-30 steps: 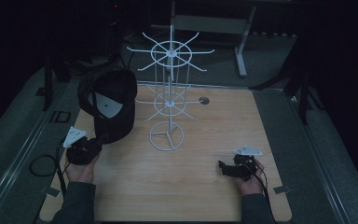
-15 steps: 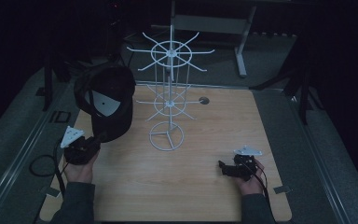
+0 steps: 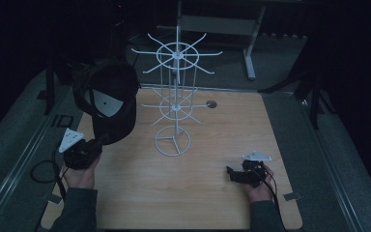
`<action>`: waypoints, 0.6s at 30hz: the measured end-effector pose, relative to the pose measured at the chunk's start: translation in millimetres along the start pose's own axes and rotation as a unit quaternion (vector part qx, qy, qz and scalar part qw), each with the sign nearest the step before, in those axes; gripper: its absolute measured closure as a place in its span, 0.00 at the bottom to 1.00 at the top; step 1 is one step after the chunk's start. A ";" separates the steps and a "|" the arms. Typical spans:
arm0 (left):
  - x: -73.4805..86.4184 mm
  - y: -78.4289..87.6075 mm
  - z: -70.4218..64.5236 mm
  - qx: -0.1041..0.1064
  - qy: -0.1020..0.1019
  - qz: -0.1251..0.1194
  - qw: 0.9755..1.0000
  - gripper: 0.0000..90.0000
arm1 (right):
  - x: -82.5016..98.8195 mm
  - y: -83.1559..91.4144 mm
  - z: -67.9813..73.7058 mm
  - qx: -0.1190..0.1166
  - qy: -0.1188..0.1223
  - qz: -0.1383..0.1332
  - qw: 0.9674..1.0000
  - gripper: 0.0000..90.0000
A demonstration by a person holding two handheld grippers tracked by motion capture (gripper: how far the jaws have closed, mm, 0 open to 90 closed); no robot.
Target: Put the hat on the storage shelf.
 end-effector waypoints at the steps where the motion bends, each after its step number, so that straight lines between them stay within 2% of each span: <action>1: -1.0 0.8 -0.5 0.000 -0.001 -0.001 1.000 0.96 | 0.0 0.0 0.0 0.000 0.000 0.000 1.000 0.15; 18: -13.0 9.2 -8.5 -0.001 -0.008 -0.016 1.000 0.96 | 0.0 0.0 0.0 0.000 0.000 0.000 1.000 0.15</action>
Point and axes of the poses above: each handheld gripper's, and its own axes: y roughly backward along the jaws, x roughly out of its underside, z roughly to its left, the point moved 8 cm from there along -y, roughly forward along the jaws, and after that the axes turned 1 degree about z, right-handed, at the moved point
